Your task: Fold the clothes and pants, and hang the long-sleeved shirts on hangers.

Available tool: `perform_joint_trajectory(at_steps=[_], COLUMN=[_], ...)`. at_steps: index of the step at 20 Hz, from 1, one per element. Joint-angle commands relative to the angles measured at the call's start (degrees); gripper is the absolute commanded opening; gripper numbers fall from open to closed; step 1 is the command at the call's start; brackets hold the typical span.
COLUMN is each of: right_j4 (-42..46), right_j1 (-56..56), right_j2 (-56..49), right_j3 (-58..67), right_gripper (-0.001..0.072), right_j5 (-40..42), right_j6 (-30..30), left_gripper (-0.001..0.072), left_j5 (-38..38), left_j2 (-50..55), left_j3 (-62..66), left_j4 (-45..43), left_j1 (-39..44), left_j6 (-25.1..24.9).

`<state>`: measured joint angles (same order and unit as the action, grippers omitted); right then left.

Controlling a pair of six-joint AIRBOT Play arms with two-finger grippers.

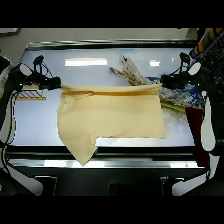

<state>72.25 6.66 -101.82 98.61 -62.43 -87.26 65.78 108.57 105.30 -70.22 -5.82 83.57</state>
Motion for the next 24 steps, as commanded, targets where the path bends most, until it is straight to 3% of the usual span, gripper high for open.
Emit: perform_joint_trajectory(at_steps=[1,6,13,23,24], right_j4=[3.7,5.2,4.5,4.9,4.9], right_j1=[-0.1,-0.1,-0.1,-0.1,-0.1], right_j2=[-0.1,-0.3,-4.2,-7.8,-8.3], right_j3=[0.0,0.0,-0.1,-0.1,-0.1], right_gripper=[0.0028,0.0028,0.0028,0.0030,0.0065], right_j5=[-7.8,-16.0,-20.0,-19.6,-19.6], right_j6=[-2.4,-3.4,-3.6,-3.7,-3.9], left_gripper=[0.0017,0.0017,0.0017,0.0018,0.0049], left_j5=[13.0,22.3,24.5,24.7,24.7], left_j2=[0.2,0.7,2.9,4.6,4.6], left_j3=[1.0,0.9,0.7,0.6,0.7], left_j4=[-0.1,-0.3,-0.8,-1.9,-1.9], left_j1=[-0.9,0.0,1.7,2.4,2.4], left_j6=[0.4,1.1,3.1,4.0,4.0])
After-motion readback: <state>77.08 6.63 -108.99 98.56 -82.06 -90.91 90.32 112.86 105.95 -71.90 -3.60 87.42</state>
